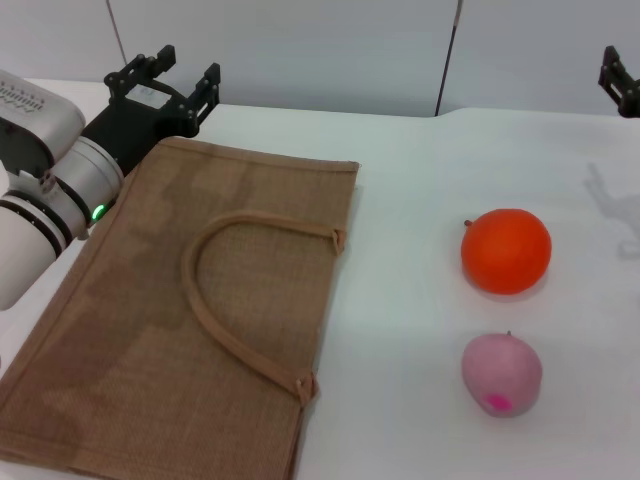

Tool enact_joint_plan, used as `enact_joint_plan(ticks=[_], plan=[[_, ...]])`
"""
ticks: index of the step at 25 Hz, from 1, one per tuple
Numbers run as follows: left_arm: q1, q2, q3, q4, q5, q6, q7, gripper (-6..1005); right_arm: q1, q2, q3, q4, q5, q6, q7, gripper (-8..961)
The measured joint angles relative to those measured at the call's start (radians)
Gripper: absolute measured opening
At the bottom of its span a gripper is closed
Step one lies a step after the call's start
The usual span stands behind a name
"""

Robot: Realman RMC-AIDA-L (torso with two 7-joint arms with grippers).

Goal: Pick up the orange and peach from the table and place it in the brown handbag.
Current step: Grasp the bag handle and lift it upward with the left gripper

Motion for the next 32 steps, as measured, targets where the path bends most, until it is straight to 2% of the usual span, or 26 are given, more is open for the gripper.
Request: enact_joint_plan(ticks=[15,20,21,24,26,28,30,32], plan=[[-0.002,0.002,0.001,0.002,0.0,0.008,-0.022,603,0.006,0.0,0.001,0.011,0.0,0.001,-0.001,771],[0.01,0.007,0.061,0.072,0.014,0.036,-0.097,603,0.006,-0.001,-0.001,0.031,-0.001,0.001,-0.002,772],[0.038,0.009,0.093,0.165,0.046,0.124,-0.119,603,0.006,-0.001,-0.001,0.035,-0.001,0.0,-0.003,772],[0.08,0.01,0.119,0.292,0.101,0.266,-0.143,603,0.007,-0.001,-0.001,0.037,-0.002,0.0,-0.003,772],[0.122,0.01,0.159,0.424,0.157,0.42,-0.187,602,0.007,-0.002,-0.001,0.037,-0.002,0.001,-0.003,772],[0.149,0.011,0.197,0.505,0.18,0.515,-0.233,602,0.007,-0.002,-0.001,0.037,-0.002,0.0,-0.003,772],[0.174,0.02,0.239,0.577,0.187,0.588,-0.294,602,0.006,-0.002,-0.001,0.038,-0.001,0.0,-0.003,772],[0.191,0.039,0.289,0.641,0.196,0.663,-0.367,602,0.005,-0.002,-0.001,0.038,-0.002,0.001,-0.003,772]])
